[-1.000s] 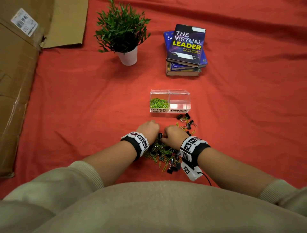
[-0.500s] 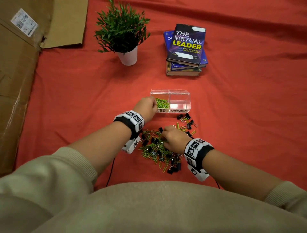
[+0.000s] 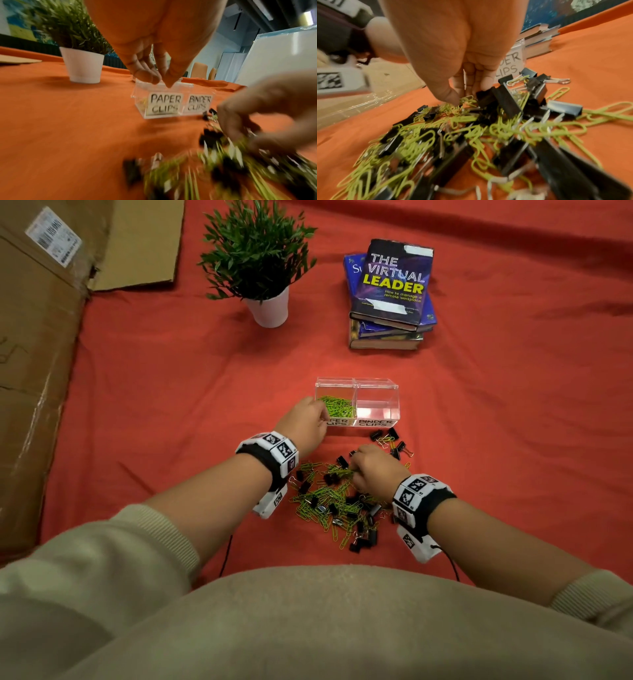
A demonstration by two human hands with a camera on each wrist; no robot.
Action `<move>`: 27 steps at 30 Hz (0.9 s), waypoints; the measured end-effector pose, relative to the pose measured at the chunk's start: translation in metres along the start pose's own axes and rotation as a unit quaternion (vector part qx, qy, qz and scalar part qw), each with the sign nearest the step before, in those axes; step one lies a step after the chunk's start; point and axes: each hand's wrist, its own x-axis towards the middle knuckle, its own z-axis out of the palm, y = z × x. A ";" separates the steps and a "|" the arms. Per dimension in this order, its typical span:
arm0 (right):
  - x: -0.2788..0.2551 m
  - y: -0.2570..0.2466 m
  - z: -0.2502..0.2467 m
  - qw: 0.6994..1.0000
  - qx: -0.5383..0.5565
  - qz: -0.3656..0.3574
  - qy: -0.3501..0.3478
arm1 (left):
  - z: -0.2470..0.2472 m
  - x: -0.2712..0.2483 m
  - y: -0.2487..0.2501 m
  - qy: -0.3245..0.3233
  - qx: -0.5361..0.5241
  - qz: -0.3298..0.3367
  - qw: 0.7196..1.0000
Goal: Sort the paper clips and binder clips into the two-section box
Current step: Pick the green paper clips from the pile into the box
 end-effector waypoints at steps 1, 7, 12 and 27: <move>0.001 0.002 -0.002 1.000 -0.002 0.014 0.007 | 0.003 -0.009 -0.005 -0.024 0.003 -0.004 1.000; 0.014 -0.016 -0.006 0.997 -0.020 -0.033 0.069 | 0.018 -0.045 -0.041 -0.113 0.051 -0.067 0.990; 0.019 -0.019 0.000 0.995 -0.082 -0.023 0.049 | 0.021 -0.051 -0.055 -0.102 0.045 -0.103 0.988; 0.020 -0.037 0.022 0.994 -0.106 0.001 0.033 | 0.040 -0.060 -0.029 -0.104 0.111 -0.018 0.988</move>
